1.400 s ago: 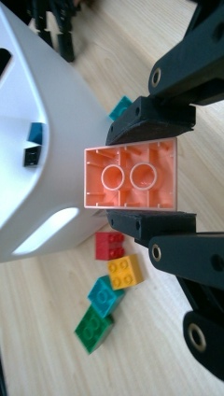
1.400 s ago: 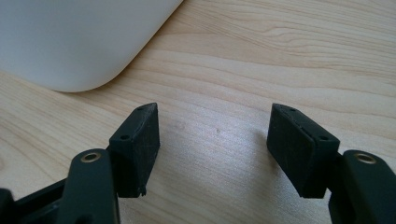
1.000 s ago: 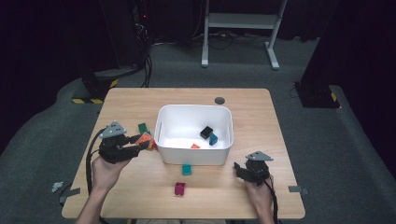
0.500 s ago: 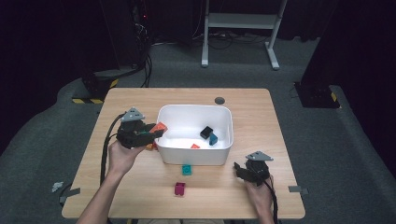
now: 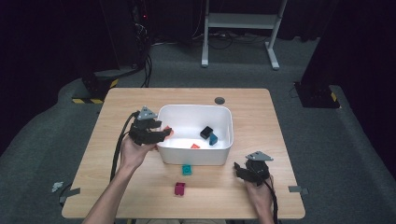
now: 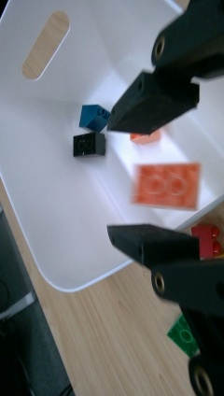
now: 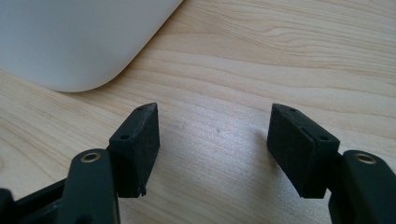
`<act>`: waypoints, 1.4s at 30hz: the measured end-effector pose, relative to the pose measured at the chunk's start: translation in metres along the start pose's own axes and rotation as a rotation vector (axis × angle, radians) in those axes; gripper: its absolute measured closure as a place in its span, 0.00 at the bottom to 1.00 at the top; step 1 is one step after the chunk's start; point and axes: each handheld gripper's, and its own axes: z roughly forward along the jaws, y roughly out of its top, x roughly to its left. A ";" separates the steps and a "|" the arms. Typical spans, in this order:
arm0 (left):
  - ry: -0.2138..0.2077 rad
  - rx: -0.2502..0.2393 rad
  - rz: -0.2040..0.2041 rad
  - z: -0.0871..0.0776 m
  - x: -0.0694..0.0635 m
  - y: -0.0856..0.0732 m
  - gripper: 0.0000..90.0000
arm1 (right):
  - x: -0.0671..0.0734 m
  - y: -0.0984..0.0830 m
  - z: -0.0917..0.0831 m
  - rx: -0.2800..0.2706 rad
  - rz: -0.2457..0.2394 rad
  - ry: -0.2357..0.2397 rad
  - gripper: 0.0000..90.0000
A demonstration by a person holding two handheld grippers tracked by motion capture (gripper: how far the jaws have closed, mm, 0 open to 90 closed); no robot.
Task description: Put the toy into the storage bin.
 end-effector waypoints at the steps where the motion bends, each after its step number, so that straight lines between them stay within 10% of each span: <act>1: 0.000 0.002 0.003 0.000 -0.001 -0.001 0.44 | 0.000 0.000 0.000 -0.001 -0.001 0.000 0.39; 25: -0.034 -0.084 -0.072 -0.056 -0.009 -0.053 0.31 | 0.000 0.000 0.000 0.000 -0.002 0.000 0.39; 42: -0.059 -0.040 -0.072 -0.050 -0.036 -0.108 0.30 | 0.000 0.000 0.000 0.000 -0.001 -0.002 0.38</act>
